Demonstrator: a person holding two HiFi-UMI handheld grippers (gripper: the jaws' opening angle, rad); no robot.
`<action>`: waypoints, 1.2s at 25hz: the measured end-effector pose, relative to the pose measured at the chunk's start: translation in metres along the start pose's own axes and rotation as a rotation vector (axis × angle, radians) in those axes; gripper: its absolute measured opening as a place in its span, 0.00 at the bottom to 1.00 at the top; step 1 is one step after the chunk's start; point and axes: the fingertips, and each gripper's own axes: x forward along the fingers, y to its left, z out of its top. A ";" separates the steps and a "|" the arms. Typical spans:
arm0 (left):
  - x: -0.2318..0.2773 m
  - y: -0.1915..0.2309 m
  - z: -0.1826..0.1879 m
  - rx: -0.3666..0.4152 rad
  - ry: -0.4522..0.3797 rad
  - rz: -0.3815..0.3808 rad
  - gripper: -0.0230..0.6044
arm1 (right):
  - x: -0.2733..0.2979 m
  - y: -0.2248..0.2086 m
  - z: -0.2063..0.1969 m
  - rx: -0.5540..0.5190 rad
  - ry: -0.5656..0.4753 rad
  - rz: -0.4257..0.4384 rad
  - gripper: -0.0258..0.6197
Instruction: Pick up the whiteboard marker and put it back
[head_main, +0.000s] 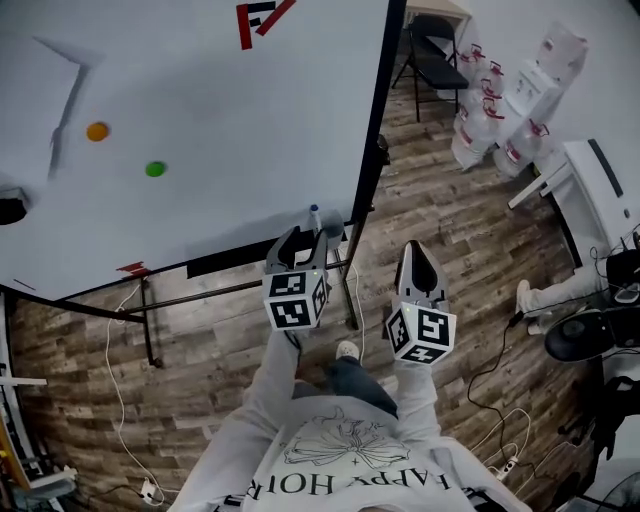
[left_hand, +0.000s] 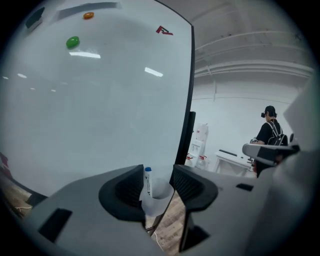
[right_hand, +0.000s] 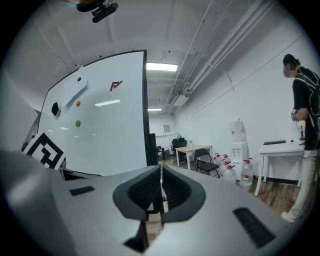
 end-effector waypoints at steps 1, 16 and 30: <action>0.008 0.002 -0.003 -0.002 0.009 0.013 0.30 | 0.007 -0.004 -0.001 -0.002 0.004 0.010 0.06; 0.088 0.023 -0.031 -0.052 0.149 0.095 0.30 | 0.078 -0.023 -0.028 0.016 0.093 0.129 0.06; 0.102 0.026 -0.034 -0.028 0.154 0.151 0.14 | 0.095 -0.034 -0.034 0.014 0.108 0.158 0.06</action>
